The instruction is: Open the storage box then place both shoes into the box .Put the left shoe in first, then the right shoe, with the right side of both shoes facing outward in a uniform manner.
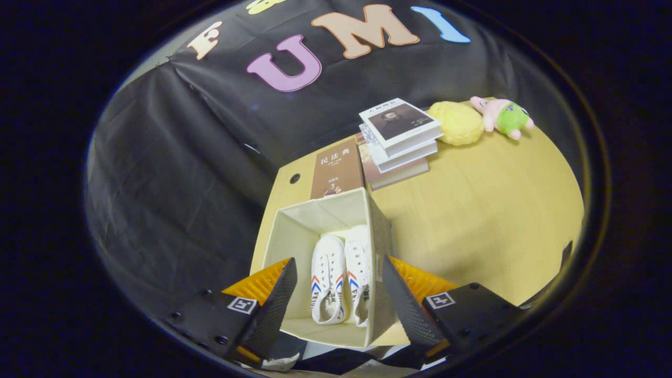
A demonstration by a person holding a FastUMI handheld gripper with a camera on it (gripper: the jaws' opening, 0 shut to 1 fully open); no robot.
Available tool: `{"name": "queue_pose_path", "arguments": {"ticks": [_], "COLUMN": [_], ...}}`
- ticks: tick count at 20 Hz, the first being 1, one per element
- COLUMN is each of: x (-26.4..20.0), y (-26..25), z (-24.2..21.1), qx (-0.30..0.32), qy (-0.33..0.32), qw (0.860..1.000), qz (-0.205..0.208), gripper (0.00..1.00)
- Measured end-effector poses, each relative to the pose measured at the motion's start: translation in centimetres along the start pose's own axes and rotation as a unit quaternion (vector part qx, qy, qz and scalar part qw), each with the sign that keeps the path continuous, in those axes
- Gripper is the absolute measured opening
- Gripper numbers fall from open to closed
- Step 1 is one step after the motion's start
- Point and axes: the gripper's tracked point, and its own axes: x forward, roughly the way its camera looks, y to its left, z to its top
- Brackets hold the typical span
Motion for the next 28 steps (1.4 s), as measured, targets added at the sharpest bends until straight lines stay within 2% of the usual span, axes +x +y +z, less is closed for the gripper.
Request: {"name": "queue_pose_path", "arguments": {"ticks": [2,7,14,21,28], "x": [-1.1,-4.5,-9.9,-14.4,-17.9], "y": [-0.6,-3.7,-9.3,-15.1,-17.5], "z": [0.9,3.6,8.7,12.1,14.1], "qx": [-0.016,-0.06,-0.092,-0.129,-0.161], "qy": [-0.018,-0.076,-0.173,-0.245,-0.315], "qw": [1.0,0.995,0.98,0.958,0.93], "qz": [0.004,-0.001,-0.029,-0.074,-0.101], "gripper": [1.0,1.0,1.0,1.0,1.0]}}
